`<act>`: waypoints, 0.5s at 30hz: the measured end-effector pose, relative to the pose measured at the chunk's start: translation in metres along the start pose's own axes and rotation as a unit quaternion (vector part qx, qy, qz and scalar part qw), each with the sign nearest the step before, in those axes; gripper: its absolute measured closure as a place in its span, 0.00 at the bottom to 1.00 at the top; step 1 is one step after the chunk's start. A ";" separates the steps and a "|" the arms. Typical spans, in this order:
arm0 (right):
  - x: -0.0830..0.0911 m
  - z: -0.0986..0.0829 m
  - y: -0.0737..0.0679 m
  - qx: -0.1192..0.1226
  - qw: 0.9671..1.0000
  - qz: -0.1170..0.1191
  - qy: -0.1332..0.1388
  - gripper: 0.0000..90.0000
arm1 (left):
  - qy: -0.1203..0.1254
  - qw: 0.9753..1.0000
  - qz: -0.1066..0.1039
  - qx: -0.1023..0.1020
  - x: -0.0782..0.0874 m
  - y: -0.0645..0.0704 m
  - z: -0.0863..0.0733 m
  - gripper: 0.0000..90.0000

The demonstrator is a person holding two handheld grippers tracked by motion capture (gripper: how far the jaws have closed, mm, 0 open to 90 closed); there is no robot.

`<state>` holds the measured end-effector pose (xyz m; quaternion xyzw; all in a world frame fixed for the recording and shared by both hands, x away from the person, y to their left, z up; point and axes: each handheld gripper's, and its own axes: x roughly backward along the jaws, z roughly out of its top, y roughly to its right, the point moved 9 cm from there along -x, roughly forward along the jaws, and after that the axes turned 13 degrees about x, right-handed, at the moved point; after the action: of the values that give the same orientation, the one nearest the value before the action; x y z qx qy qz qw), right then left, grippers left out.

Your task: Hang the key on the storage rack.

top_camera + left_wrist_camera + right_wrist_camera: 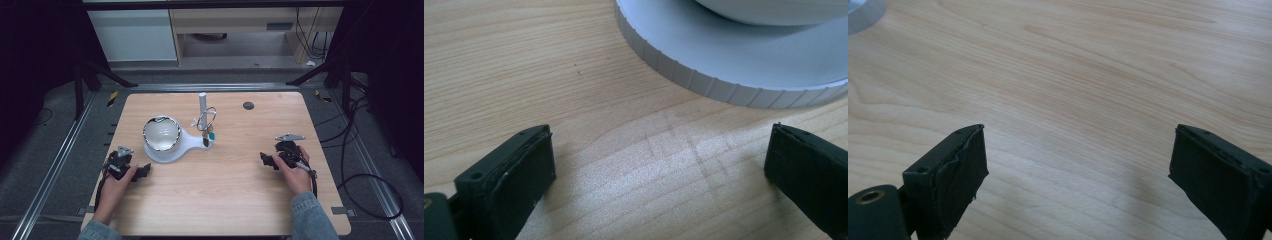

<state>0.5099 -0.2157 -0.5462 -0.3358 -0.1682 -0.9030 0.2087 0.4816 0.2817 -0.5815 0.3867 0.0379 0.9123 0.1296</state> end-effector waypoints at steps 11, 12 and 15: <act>-0.005 -0.014 0.016 -0.034 0.999 -0.016 -0.008 0.09 | 0.000 1.000 0.000 0.000 0.000 0.000 0.000 0.00; -0.006 -0.015 0.017 -0.034 0.999 -0.017 -0.009 0.09 | 0.000 1.000 0.000 0.000 0.000 0.000 0.000 0.00; -0.008 -0.018 0.016 -0.032 0.999 -0.019 -0.016 0.09 | 0.000 1.000 0.000 0.000 0.000 0.000 0.000 0.00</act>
<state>0.5136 -0.2348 -0.5622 -0.3533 -0.1492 -0.9062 0.1781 0.4816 0.2817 -0.5815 0.3868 0.0377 0.9122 0.1297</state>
